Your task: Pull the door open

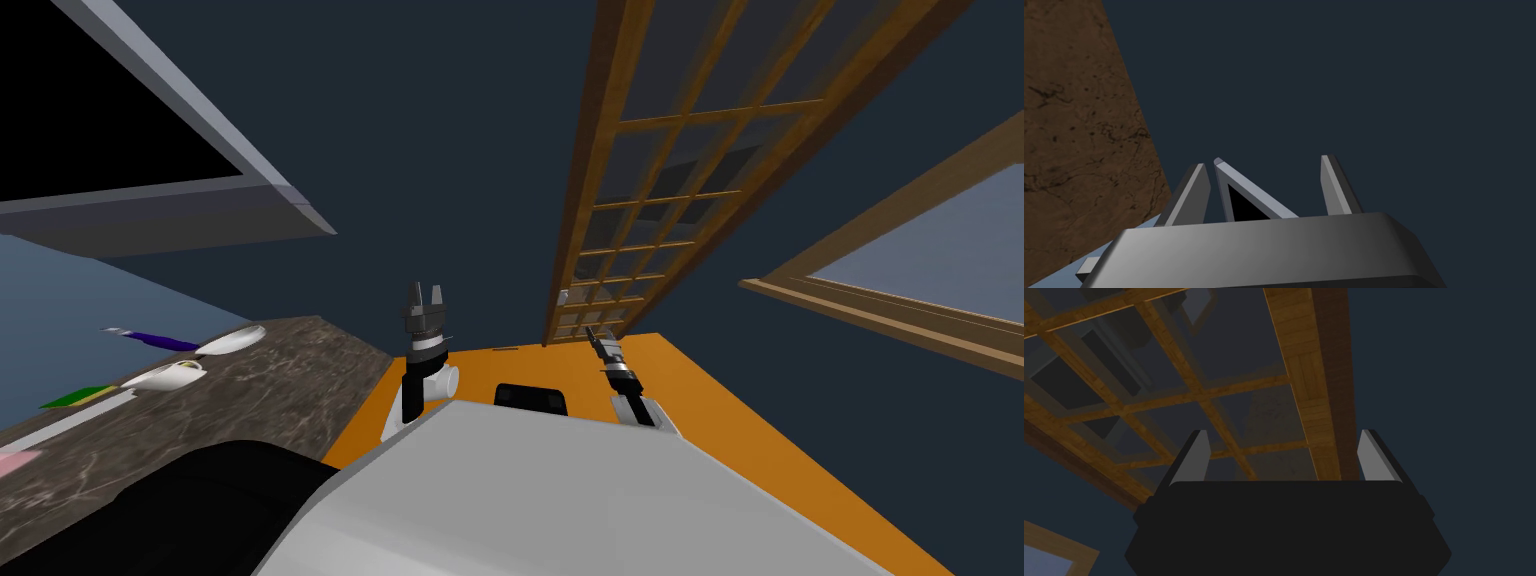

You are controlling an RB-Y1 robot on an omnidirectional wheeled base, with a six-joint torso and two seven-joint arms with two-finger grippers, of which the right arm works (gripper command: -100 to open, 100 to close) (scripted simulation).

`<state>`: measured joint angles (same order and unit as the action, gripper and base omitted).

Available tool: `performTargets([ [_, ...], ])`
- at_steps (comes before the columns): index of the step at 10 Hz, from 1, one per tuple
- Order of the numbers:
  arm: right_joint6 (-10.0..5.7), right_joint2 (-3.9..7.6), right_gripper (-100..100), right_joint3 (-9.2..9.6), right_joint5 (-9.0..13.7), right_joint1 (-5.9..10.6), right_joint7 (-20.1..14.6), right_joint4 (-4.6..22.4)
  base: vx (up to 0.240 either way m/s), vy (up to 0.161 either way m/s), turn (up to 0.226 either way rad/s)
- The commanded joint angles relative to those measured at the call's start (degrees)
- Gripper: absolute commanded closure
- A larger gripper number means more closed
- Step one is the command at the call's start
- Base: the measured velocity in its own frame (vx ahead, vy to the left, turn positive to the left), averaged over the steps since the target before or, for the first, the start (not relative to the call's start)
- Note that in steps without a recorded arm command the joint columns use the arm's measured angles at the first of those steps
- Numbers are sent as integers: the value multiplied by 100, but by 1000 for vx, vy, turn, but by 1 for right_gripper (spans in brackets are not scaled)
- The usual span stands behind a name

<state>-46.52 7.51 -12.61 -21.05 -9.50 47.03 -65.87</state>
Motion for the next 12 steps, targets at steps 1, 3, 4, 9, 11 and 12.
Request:
performTargets([
  [1, -73, 14, -100, -31, -81, 68, 161, 216, 93, -22, 27],
  [3, -174, 24, -100, -71, -173, 148, 347, 492, 98, -4, 26],
  [4, -225, 29, -100, -91, -219, 188, 440, 630, 98, -14, 26],
  [9, -451, 51, -100, -179, -423, 366, 854, 1243, 100, -15, 23],
  [11, -529, 58, -100, -210, -494, 428, 998, 1456, 91, -16, 21],
  [12, -599, 65, -100, -237, -557, 483, 1126, 1646, 101, -25, 24],
])
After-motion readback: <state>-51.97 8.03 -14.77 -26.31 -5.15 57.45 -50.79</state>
